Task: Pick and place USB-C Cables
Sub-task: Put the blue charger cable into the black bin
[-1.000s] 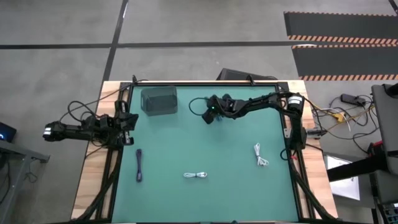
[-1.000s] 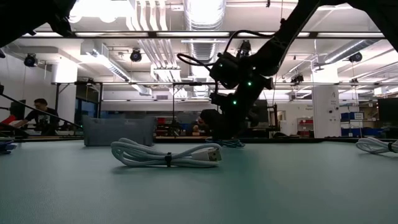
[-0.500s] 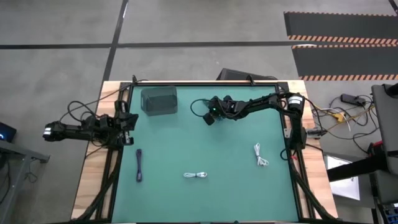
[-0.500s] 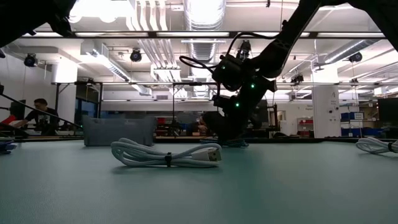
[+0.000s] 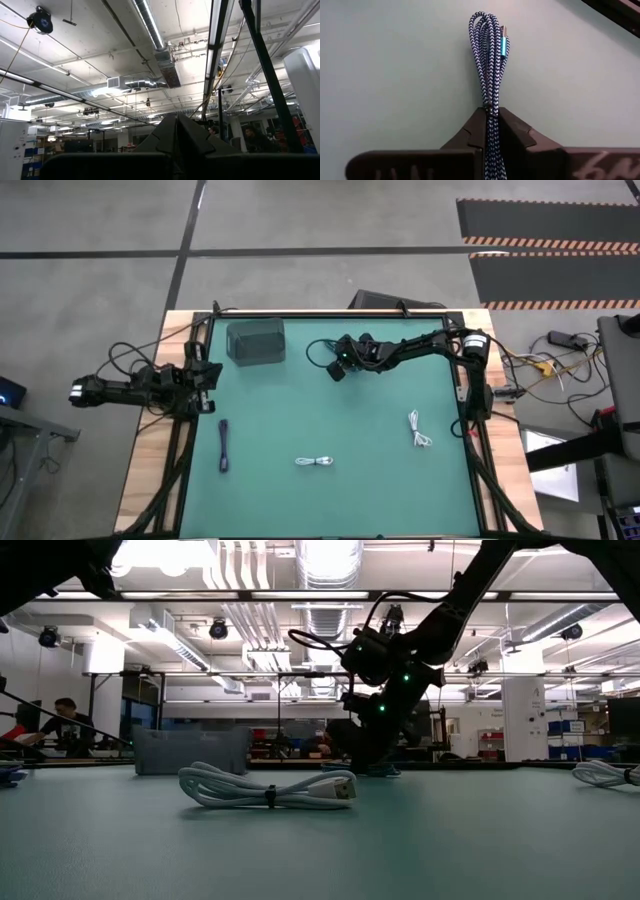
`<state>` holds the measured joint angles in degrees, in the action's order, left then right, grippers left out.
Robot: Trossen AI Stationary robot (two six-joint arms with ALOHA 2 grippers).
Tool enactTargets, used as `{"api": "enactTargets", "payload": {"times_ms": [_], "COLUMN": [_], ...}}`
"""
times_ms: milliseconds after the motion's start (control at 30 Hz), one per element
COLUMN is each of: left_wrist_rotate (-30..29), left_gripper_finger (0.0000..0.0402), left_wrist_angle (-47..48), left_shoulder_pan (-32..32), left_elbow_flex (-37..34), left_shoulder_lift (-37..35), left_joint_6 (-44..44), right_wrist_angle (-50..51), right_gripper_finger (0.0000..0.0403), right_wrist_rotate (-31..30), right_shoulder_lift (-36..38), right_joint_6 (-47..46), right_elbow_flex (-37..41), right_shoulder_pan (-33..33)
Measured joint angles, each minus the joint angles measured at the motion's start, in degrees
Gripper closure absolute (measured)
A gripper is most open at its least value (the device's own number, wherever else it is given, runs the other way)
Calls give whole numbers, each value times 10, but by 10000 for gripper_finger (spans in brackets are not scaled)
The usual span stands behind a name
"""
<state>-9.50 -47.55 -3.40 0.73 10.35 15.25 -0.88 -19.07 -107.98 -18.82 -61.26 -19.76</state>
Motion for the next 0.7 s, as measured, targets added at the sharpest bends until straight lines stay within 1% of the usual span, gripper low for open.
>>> {"api": "enactTargets", "payload": {"times_ms": [233,400,633,700], "left_wrist_rotate": [0,0,0,0], "left_gripper_finger": [401,401,401,401], "left_wrist_angle": [0,0,0,0], "left_shoulder_pan": [0,0,0,0], "left_elbow_flex": [0,0,0,0], "left_shoulder_lift": [0,0,0,0], "left_joint_6": [0,0,0,0], "right_wrist_angle": [-4,-93,-196,-236], "right_gripper_finger": [380,380,380,380], "right_wrist_rotate": [8,58,62,74], "right_shoulder_lift": [1,4,13,15], "right_joint_6": [17,36,58,64], "right_elbow_flex": [-7,-7,-9,-9], "right_shoulder_pan": [0,6,17,20]}}
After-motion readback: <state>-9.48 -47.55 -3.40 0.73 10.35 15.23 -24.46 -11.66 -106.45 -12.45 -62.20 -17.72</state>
